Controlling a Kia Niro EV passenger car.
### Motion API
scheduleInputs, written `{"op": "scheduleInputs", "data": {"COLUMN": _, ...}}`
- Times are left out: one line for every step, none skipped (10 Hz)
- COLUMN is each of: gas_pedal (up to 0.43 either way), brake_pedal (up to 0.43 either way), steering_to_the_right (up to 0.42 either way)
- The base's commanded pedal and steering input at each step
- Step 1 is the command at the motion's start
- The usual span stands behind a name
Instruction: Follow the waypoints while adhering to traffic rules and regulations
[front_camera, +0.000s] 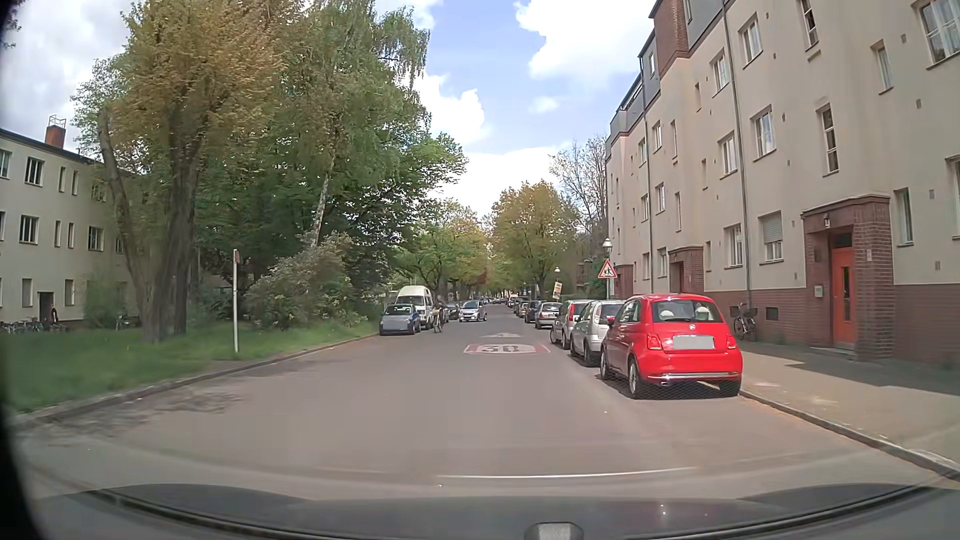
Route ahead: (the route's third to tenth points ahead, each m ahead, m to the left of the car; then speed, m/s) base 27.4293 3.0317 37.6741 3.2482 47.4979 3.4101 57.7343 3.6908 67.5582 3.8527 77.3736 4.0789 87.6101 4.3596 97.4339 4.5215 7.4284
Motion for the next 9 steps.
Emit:
{"op": "scheduleInputs", "data": {"gas_pedal": 0.059, "brake_pedal": 0.018, "steering_to_the_right": -0.005}}
{"op": "scheduleInputs", "data": {"gas_pedal": 0.067, "brake_pedal": 0.018, "steering_to_the_right": -0.007}}
{"op": "scheduleInputs", "data": {"gas_pedal": 0.067, "brake_pedal": 0.018, "steering_to_the_right": -0.01}}
{"op": "scheduleInputs", "data": {"gas_pedal": 0.079, "brake_pedal": 0.018, "steering_to_the_right": -0.011}}
{"op": "scheduleInputs", "data": {"gas_pedal": 0.079, "brake_pedal": 0.018, "steering_to_the_right": -0.011}}
{"op": "scheduleInputs", "data": {"gas_pedal": 0.079, "brake_pedal": 0.018, "steering_to_the_right": -0.01}}
{"op": "scheduleInputs", "data": {"gas_pedal": 0.087, "brake_pedal": 0.018, "steering_to_the_right": -0.008}}
{"op": "scheduleInputs", "data": {"gas_pedal": 0.087, "brake_pedal": 0.018, "steering_to_the_right": -0.006}}
{"op": "scheduleInputs", "data": {"gas_pedal": 0.087, "brake_pedal": 0.018, "steering_to_the_right": -0.006}}
